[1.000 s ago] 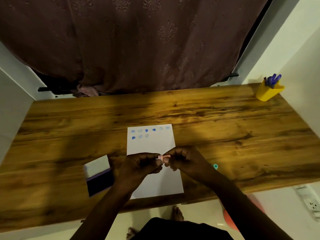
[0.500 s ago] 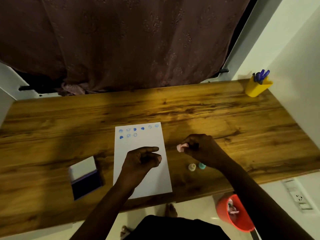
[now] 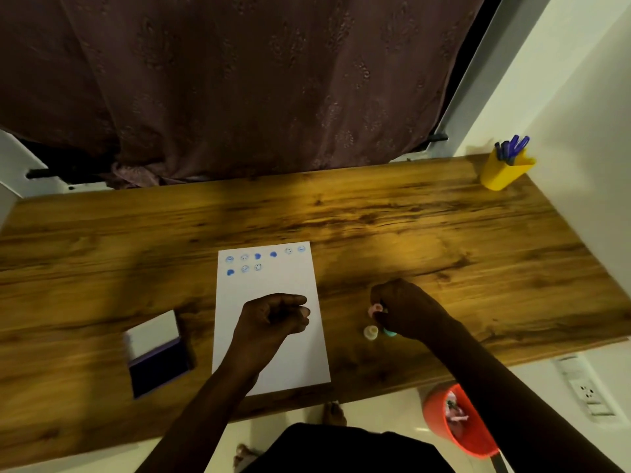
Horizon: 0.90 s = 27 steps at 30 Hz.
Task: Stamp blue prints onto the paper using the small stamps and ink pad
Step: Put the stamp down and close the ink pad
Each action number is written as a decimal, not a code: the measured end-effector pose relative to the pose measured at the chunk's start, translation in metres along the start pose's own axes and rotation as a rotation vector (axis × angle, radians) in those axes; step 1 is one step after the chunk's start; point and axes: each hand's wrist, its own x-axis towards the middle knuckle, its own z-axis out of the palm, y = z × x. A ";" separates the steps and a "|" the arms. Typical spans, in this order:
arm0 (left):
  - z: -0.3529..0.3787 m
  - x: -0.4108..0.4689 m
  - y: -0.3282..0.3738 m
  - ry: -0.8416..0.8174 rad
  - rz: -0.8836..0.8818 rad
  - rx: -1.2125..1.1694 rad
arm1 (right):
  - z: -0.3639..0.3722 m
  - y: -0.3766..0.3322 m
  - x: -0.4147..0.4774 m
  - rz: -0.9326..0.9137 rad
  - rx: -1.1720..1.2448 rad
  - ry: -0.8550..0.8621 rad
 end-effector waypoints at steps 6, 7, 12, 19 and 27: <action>0.002 -0.001 0.002 0.010 -0.010 -0.009 | -0.003 -0.003 -0.002 -0.002 0.009 -0.053; 0.002 -0.001 0.002 0.010 -0.010 -0.011 | -0.004 -0.003 -0.002 -0.011 -0.008 -0.068; -0.003 -0.001 0.000 0.023 -0.003 -0.015 | -0.013 -0.001 -0.003 0.002 0.008 -0.079; -0.023 -0.002 -0.002 0.064 0.019 -0.058 | -0.044 -0.027 0.008 -0.054 0.058 0.008; -0.067 -0.020 -0.004 0.189 0.028 -0.057 | -0.041 -0.113 0.034 -0.097 0.424 0.105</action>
